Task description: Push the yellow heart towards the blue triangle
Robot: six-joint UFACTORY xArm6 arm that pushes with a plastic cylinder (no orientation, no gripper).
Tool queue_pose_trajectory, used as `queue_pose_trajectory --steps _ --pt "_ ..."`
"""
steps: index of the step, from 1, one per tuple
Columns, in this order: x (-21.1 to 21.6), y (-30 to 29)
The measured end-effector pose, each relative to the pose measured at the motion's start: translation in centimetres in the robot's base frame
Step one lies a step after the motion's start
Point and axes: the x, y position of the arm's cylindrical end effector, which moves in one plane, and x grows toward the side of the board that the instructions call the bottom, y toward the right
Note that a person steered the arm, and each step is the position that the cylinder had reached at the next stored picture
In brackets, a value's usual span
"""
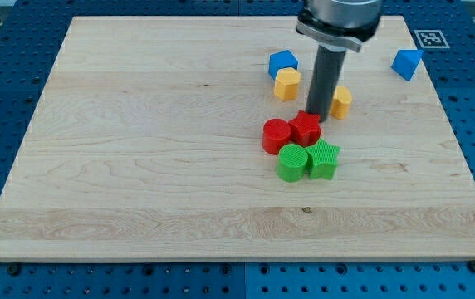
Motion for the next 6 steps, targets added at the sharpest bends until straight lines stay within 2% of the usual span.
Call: queue_pose_trajectory --steps 2,4,5,6 --pt "0.7 4.7" --pt "0.7 5.3" --pt "0.8 2.9" --pt "-1.4 -0.3"
